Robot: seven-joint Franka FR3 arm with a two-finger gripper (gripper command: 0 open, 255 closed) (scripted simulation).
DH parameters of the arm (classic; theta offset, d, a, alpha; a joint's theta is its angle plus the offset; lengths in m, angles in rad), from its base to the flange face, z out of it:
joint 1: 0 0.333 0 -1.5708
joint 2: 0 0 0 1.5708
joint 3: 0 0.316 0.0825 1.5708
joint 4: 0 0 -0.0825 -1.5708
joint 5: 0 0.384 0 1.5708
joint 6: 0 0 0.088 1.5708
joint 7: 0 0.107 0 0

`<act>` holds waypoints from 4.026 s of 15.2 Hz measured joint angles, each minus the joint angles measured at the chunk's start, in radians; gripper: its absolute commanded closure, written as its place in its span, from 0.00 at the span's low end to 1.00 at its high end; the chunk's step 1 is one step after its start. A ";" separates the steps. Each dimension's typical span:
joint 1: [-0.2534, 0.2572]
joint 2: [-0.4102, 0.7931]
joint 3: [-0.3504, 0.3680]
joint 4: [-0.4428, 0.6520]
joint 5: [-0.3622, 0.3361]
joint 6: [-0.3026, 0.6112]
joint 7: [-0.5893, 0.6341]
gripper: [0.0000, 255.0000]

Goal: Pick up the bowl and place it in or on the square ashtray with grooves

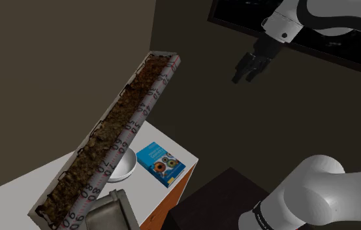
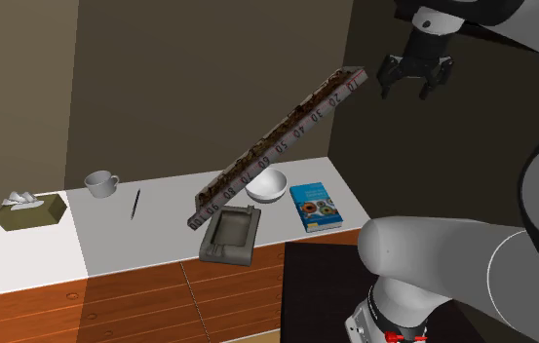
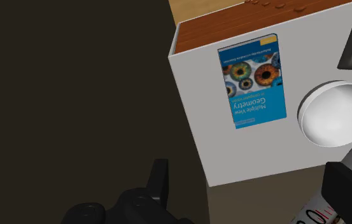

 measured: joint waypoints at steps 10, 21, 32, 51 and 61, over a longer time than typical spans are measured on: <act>0.040 0.119 0.054 -0.142 0.050 0.242 0.050 0.00; 0.098 0.425 0.126 -0.200 0.112 0.587 0.103 0.00; 0.152 0.814 0.195 -0.113 0.132 0.877 0.166 0.00; 0.255 1.369 0.196 0.204 0.069 1.110 0.261 0.00; 0.259 1.393 0.195 0.212 0.067 1.120 0.261 1.00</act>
